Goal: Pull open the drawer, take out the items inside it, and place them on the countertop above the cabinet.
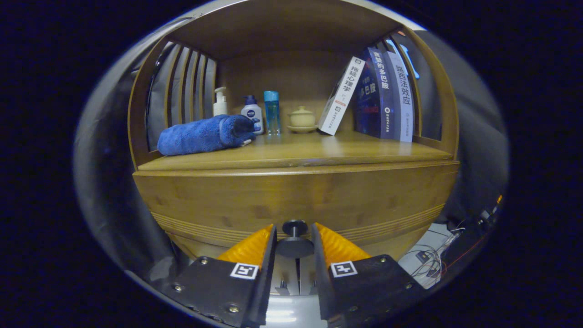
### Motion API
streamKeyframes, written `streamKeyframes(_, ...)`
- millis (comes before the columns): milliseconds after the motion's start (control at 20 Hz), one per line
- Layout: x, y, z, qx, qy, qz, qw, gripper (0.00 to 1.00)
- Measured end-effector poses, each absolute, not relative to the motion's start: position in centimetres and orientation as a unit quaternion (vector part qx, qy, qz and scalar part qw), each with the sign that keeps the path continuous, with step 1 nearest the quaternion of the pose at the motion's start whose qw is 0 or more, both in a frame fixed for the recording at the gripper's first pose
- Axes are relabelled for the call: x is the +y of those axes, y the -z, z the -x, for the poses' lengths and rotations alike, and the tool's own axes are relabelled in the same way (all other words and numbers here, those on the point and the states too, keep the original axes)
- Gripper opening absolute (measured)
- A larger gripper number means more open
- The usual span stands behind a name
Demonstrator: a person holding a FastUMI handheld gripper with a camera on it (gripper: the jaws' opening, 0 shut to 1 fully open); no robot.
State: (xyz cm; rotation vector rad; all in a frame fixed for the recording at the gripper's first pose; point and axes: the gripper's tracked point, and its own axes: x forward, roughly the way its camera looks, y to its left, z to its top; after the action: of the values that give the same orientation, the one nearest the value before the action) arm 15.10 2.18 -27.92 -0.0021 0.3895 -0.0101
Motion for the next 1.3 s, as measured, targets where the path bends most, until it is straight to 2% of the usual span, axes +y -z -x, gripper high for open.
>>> streamKeyframes(250, 1.9, 27.7, -14.3, 0.174, 0.006, 0.004, 0.985, 0.29)
streamKeyframes(800, 1.3, 26.8, -6.6, 0.158, 0.002, -0.016, 0.987, 0.29)
streamKeyframes(1300, 0.8, 26.9, -3.8, 0.138, 0.001, -0.008, 0.99, 0.29)
